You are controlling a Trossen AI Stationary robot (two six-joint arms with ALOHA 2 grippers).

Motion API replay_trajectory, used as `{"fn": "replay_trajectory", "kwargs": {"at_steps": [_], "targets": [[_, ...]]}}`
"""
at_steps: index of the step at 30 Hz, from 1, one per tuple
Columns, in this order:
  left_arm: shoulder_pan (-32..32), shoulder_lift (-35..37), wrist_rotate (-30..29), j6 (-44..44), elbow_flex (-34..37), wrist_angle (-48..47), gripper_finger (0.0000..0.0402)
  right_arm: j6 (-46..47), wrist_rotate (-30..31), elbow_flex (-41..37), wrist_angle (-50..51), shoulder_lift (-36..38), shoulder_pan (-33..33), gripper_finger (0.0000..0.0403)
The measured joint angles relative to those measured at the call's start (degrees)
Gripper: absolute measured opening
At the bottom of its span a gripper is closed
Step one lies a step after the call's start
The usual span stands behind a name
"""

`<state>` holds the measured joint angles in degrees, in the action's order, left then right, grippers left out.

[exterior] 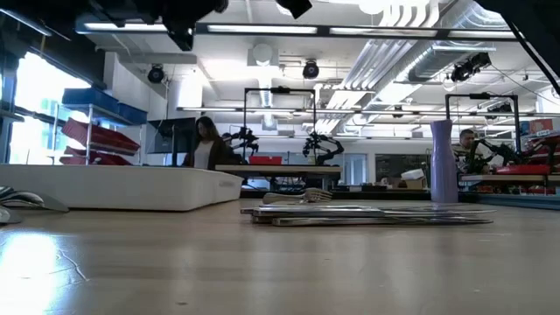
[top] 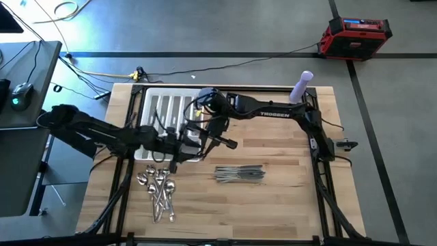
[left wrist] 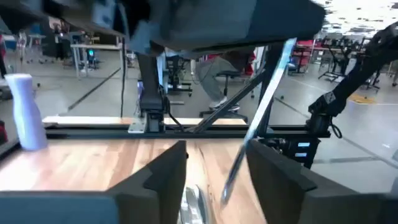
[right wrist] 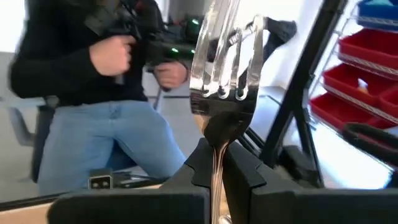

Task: Sort silverware
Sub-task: Put the fork in the silverware tray

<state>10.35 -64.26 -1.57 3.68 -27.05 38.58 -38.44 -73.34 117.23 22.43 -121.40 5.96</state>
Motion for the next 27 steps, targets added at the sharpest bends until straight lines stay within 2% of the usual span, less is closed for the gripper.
{"fn": "replay_trajectory", "kwargs": {"at_steps": [5, 11, 14, 21, 27], "targets": [[0.0, -4.5, 3.0, -0.8, -2.9, 1.5, 0.02, 0.0, -1.4, 0.0, 0.6, 0.0, 0.0, 0.0], [0.0, -5.2, 4.1, -1.3, -3.5, 1.5, 0.0198, -0.4, -2.6, 0.0, 3.7, 0.0, 0.2, 0.0], [0.0, -5.2, 4.2, -1.8, -3.5, 1.2, 0.0173, -0.5, -1.9, 0.0, 5.0, 0.0, 0.5, 0.0], [-0.9, -5.2, 4.2, 1.0, -3.5, 1.7, 0.0071, -1.0, -1.4, 0.0, 5.2, 0.0, 0.8, 0.0], [-1.0, -5.2, 5.6, 2.2, -3.6, 1.6, 0.0053, -1.1, -0.8, 0.0, 5.8, 0.0, 0.8, 0.0]]}}
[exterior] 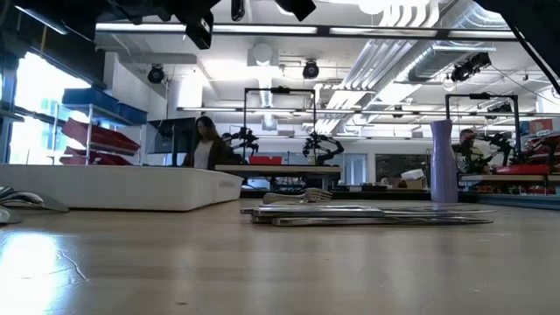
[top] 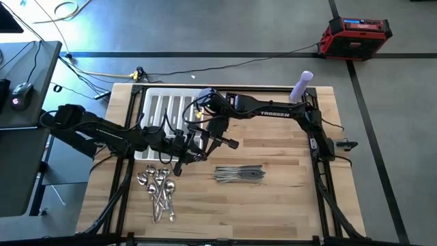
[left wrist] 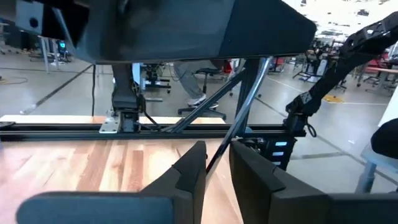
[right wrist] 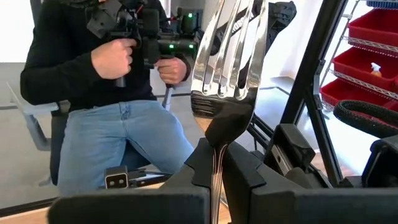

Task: Sort silverware
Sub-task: Put the fork in the silverware tray

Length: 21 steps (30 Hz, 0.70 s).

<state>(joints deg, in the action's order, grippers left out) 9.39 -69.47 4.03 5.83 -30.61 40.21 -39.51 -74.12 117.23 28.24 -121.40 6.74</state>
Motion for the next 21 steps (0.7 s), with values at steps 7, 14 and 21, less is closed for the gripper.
{"fn": "replay_trajectory", "kwargs": {"at_steps": [7, 14, 21], "targets": [[0.0, -0.1, -0.5, 0.4, 0.0, 2.6, 0.0058, 0.0, 0.6, 0.0, 0.7, 0.0, 0.0, 0.0], [0.0, -0.1, -0.6, 1.6, 0.0, 3.3, 0.0055, -3.0, 2.1, 0.0, 3.4, 0.0, 0.0, 0.0], [0.1, -0.1, -0.6, 1.8, 0.0, 4.0, 0.001, -4.7, 1.3, 0.0, 3.9, 0.0, 0.0, 0.0]]}}
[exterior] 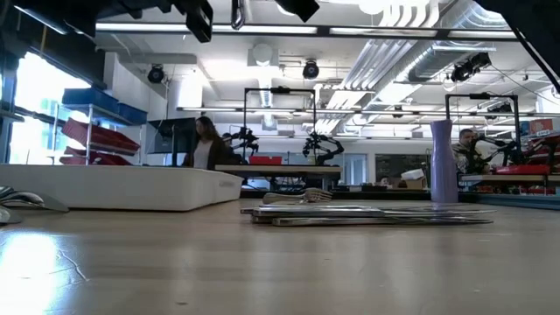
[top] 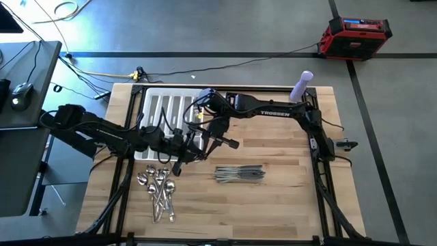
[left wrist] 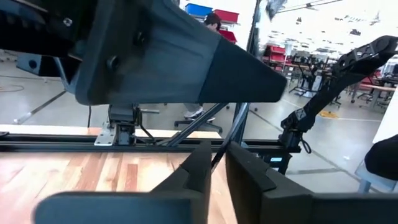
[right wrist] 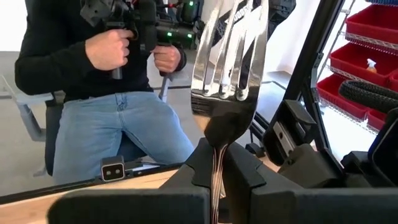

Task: Sort silverware
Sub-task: Put the fork in the silverware tray

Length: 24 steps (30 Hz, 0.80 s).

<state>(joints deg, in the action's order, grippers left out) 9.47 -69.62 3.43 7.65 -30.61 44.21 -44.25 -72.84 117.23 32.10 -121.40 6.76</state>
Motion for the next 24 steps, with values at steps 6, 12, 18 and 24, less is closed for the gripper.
{"fn": "replay_trajectory", "kwargs": {"at_steps": [6, 12, 18, 24], "targets": [[0.0, 0.0, -0.8, 0.4, 0.0, -0.1, 0.0002, 0.7, 0.4, 0.0, 0.2, 0.0, 0.0, 0.0], [-0.3, 0.0, -2.6, 1.3, -0.1, -1.0, 0.0, 8.6, -0.6, 0.0, -0.7, 0.0, 0.9, 0.0035], [-0.8, 0.2, -4.4, 2.0, -0.2, -1.8, 0.0001, 14.0, -8.2, 0.1, -0.8, 0.0, 2.5, 0.0155], [-0.9, 0.2, -4.1, 2.1, -0.2, -3.0, 0.0001, 8.3, 0.8, 0.1, 5.0, 2.1, 4.0, 0.0238]]}}
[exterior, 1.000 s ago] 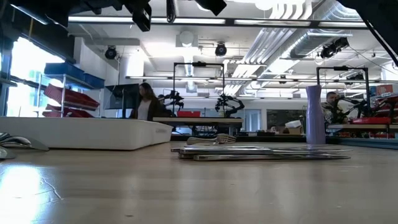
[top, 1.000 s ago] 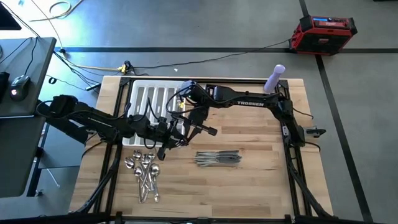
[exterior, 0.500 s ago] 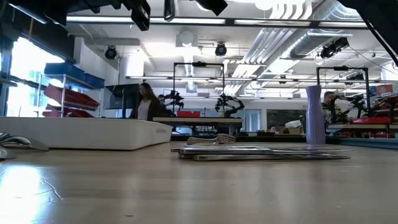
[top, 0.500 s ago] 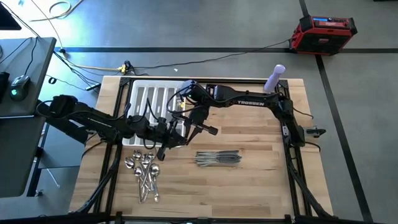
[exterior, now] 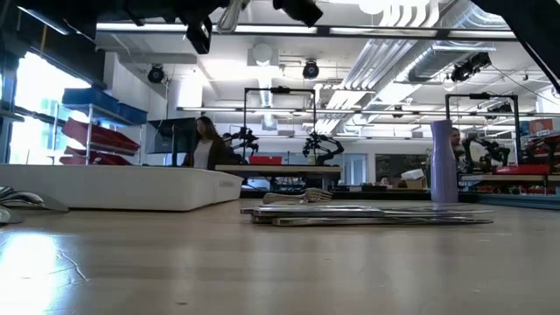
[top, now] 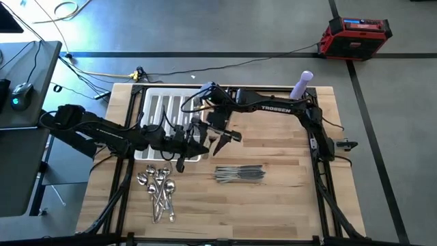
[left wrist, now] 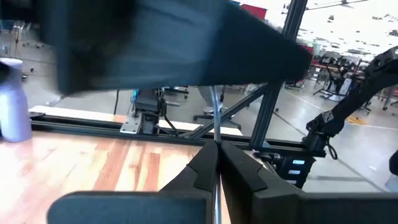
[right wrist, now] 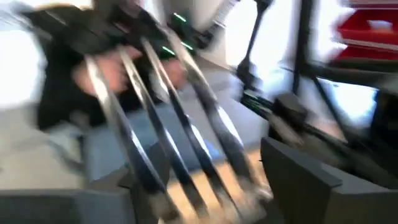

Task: Sort silverware
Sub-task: Put the fork in the silverware tray

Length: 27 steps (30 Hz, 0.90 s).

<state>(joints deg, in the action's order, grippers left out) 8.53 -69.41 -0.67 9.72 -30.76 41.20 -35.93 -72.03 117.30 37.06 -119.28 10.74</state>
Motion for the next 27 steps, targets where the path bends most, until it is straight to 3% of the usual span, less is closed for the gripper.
{"fn": "replay_trajectory", "kwargs": {"at_steps": [4, 10, 18, 23, 27], "targets": [[0.1, 0.0, -0.4, 0.1, 0.0, -2.2, 0.0001, -5.1, 17.5, 0.0, 6.0, 5.3, 1.1, 0.024], [-2.4, 0.0, -3.6, 6.2, 0.1, -12.1, 0.0, -5.1, 28.6, 0.0, 13.1, 14.4, 2.4, 0.0212], [-9.4, 0.7, -5.2, 12.2, 0.1, -25.4, 0.0, -4.5, 30.0, 0.0, 26.5, 22.5, 3.1, 0.0165], [-18.1, 5.6, -6.0, 13.8, 0.2, -31.6, 0.0, -5.3, 29.7, 0.0, 35.1, 23.2, 2.1, 0.0139], [-25.9, 6.3, -0.4, 13.2, 1.0, -30.9, 0.0, -6.4, 28.5, 0.0, 37.7, 23.2, 0.8, 0.0127]]}}
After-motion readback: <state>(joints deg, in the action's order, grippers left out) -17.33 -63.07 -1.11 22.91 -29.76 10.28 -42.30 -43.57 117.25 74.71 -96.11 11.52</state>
